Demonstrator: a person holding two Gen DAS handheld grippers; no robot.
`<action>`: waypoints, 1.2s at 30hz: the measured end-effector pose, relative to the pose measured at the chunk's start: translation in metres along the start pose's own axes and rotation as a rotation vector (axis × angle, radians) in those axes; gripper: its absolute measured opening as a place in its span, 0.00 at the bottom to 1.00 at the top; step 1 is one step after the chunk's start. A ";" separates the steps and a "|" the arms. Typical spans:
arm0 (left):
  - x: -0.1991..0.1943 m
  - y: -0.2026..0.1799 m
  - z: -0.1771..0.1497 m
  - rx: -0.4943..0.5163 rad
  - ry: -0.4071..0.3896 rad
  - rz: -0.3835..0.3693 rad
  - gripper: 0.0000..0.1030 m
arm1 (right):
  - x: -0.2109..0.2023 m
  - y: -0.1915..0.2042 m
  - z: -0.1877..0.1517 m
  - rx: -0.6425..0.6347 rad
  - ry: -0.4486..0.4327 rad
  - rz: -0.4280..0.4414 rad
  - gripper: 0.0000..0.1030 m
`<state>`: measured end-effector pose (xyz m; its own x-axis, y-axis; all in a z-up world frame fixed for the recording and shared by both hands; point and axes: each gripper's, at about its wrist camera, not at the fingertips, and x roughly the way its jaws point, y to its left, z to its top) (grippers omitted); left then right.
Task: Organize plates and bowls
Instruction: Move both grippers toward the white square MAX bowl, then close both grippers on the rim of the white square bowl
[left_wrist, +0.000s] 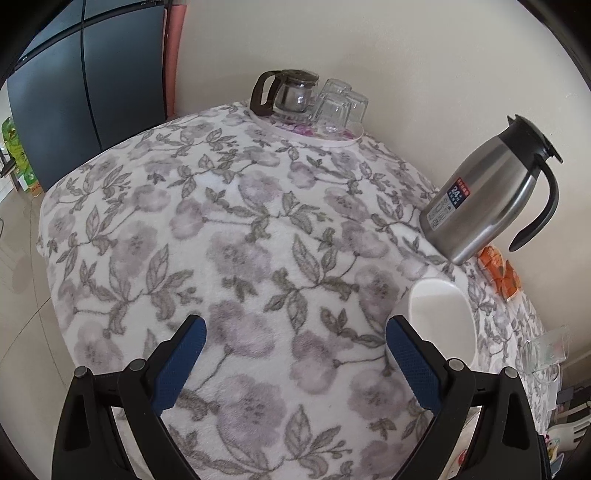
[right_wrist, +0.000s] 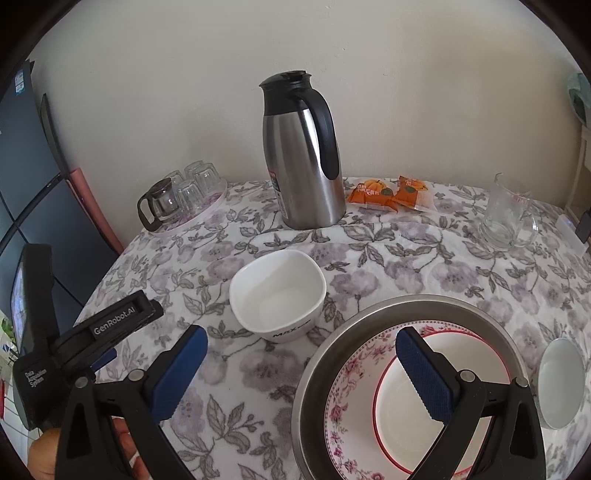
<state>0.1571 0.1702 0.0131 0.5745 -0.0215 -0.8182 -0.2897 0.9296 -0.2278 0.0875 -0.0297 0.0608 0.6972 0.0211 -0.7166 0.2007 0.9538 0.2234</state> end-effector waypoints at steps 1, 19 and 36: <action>0.000 -0.002 0.001 -0.001 -0.012 -0.011 0.95 | 0.002 0.000 0.001 0.001 0.004 -0.001 1.00; 0.024 -0.028 0.008 0.071 0.067 -0.103 0.95 | 0.021 -0.008 0.033 0.061 0.046 -0.021 1.00; 0.049 -0.052 0.011 0.085 0.096 -0.235 0.95 | 0.073 -0.014 0.043 0.077 0.154 -0.113 0.71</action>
<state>0.2085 0.1253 -0.0090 0.5417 -0.2720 -0.7953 -0.0889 0.9223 -0.3760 0.1648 -0.0545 0.0338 0.5550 -0.0335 -0.8312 0.3278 0.9272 0.1815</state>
